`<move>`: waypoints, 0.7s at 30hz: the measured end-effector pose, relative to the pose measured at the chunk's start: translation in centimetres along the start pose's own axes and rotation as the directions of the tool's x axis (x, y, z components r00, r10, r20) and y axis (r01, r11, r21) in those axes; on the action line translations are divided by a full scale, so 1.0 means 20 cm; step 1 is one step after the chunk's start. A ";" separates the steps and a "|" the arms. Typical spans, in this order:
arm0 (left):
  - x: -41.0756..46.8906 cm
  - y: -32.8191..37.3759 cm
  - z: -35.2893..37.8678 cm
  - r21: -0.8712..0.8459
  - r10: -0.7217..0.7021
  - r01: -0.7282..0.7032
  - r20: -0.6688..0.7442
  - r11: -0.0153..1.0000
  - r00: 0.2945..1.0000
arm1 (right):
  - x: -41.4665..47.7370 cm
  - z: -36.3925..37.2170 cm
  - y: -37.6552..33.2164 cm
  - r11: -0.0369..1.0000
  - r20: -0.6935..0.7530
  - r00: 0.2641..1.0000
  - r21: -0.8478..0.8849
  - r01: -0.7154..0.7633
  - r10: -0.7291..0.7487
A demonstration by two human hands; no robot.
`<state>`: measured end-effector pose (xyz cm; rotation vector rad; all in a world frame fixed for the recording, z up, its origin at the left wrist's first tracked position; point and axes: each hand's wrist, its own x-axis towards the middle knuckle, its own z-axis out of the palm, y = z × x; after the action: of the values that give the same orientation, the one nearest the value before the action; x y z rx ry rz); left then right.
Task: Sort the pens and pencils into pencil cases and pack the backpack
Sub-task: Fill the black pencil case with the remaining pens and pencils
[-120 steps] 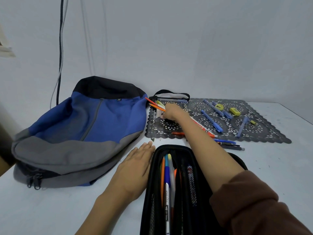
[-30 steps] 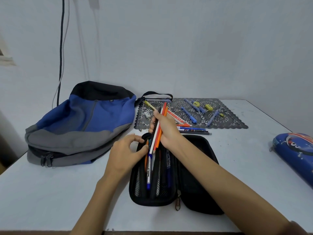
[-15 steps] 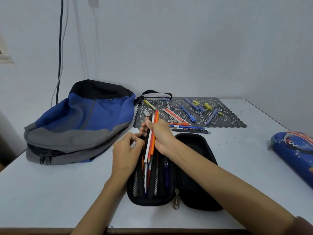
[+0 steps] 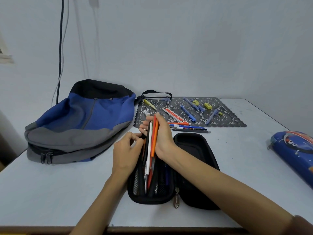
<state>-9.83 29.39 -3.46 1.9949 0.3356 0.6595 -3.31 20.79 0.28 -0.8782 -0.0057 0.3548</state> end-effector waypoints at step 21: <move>-0.01 0.02 -0.01 -0.037 -0.024 0.025 0.022 0.999 0.999 | -0.03 -0.02 0.02 0.992 -0.021 0.994 -0.079 0.102 -0.104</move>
<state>-10.23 29.28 -3.15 1.9585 0.3319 0.6240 -3.97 20.44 -0.24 -0.9552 -0.0418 0.2482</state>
